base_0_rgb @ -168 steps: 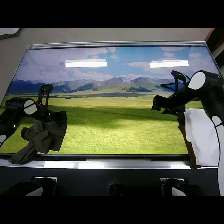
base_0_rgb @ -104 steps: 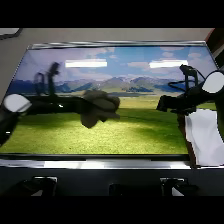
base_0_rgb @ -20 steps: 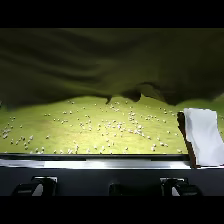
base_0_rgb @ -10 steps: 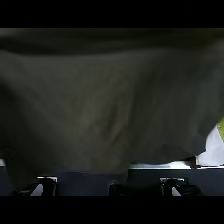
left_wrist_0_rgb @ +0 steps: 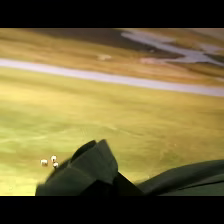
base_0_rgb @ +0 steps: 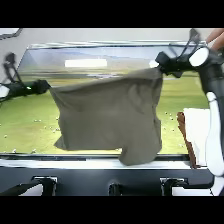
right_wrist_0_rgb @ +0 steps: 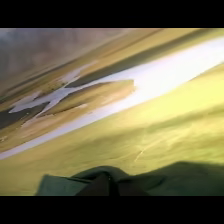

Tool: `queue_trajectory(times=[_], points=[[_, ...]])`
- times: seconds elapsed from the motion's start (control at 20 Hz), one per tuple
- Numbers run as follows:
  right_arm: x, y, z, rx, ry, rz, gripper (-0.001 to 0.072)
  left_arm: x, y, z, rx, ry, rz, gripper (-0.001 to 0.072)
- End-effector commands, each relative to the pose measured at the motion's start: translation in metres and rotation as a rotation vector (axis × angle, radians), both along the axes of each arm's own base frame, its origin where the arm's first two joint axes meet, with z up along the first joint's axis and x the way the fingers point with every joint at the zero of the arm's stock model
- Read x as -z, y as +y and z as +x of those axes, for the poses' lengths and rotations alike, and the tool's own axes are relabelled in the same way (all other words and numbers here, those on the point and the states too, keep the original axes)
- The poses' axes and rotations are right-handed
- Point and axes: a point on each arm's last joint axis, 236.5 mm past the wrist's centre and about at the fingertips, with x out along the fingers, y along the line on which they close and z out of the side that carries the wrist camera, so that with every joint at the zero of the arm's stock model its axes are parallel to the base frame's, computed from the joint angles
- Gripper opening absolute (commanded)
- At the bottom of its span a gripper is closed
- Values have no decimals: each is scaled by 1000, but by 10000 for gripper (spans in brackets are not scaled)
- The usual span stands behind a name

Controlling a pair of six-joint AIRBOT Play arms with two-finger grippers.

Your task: Fold the shirts.

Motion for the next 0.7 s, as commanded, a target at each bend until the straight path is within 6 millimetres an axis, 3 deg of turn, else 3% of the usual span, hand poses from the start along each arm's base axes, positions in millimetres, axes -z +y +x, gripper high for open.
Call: queue_trajectory(times=[0.0, 0.1, 0.15, 0.25, 0.35, 0.4, 0.45, 0.55, 0.65], points=[[56, 23, 9, 11, 138, 138, 43, 77, -16, -2, 25, 189, -56, 28], [68, 20, 6, 6, 172, 118, 43, 92, -27, -8, 54, 238, -60, 29], [67, 19, 5, 6, 172, 115, 93, 92, -30, -9, 62, 243, -60, 98], [53, 10, -2, -12, 164, 96, 542, 84, -25, -14, 76, 266, -59, 582], [36, -21, -22, -72, 167, 11, 551, 74, 1, -30, 88, 348, -33, 574], [32, -45, -40, -71, 213, -13, 551, 75, 18, -45, 81, 410, -31, 424], [35, -65, -63, -71, 292, -23, 548, 80, 33, -62, 70, 477, -44, 363], [49, -101, -120, -132, 492, -67, 530, 101, 54, -104, 31, 627, -113, 369], [63, -127, -169, -177, 670, -127, 530, 130, 58, -155, -5, 773, -191, 372]])
